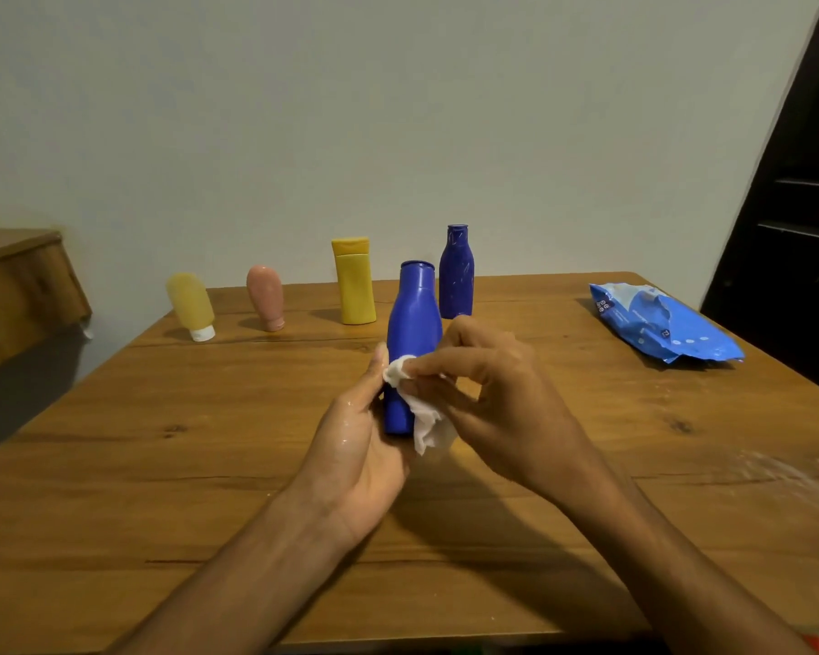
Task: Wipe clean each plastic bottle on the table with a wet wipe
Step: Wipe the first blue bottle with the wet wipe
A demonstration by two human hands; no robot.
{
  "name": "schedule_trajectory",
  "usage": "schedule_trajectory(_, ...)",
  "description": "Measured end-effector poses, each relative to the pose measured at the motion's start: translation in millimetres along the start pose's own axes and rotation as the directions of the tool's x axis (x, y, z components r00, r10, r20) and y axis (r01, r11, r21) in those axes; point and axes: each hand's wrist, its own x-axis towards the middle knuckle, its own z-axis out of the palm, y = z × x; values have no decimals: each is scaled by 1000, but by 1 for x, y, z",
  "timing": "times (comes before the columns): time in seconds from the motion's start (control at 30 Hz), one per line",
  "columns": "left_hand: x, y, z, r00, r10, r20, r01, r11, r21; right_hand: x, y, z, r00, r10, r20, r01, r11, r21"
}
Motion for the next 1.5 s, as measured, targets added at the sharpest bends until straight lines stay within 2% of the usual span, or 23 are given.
schedule_trajectory(0.17, -4, -15, -1, 999, -40, 22, 39, 997, 65, 7, 12, -9, 970, 67, -235, -75, 997, -24)
schedule_trajectory(0.3, -7, -21, -1, 998, -50, 25, 46, 989, 140, 9, 22, -12, 942, 83, -326, -115, 990, -82)
schedule_trajectory(0.37, -8, -22, 0, 999, -45, 22, 42, 989, 142, 10, 22, -12, 948, 97, -305, -128, 988, -86)
schedule_trajectory(0.53, -4, -14, 2, 1000, -19, 19, 17, 997, 72, 5, 13, -1, 993, 80, -91, -83, 996, -36)
schedule_trajectory(0.63, 0, -4, 1, 1000, -9, 24, 8, 1000, 10, 2, 9, 8, 999, 7, -54, -7, 1000, -8)
schedule_trajectory(0.73, 1, 8, 0, 999, -4, 43, 5, 1000, -25, -2, 2, 12, 995, -94, -38, 91, 994, -58)
schedule_trajectory(0.9, 1, 20, 0, 998, -22, 66, 24, 999, -30, -3, -3, 8, 977, -215, 2, 215, 974, -67)
schedule_trajectory(1.1, -2, 6, 2, 999, 13, 41, -12, 1000, -7, -4, 6, 10, 981, -99, -165, 84, 992, -98)
schedule_trajectory(1.23, -4, 1, 4, 996, 17, 83, -20, 1000, 24, -1, 10, 6, 964, -39, -262, 22, 997, -70)
schedule_trajectory(1.33, -1, 7, 5, 998, 19, 62, -20, 1000, 2, -3, 7, 9, 970, -44, -238, 34, 998, -43)
schedule_trajectory(1.5, 4, 20, -1, 1000, -12, 13, 12, 999, -40, -8, 0, 17, 992, -71, -102, 65, 996, -61)
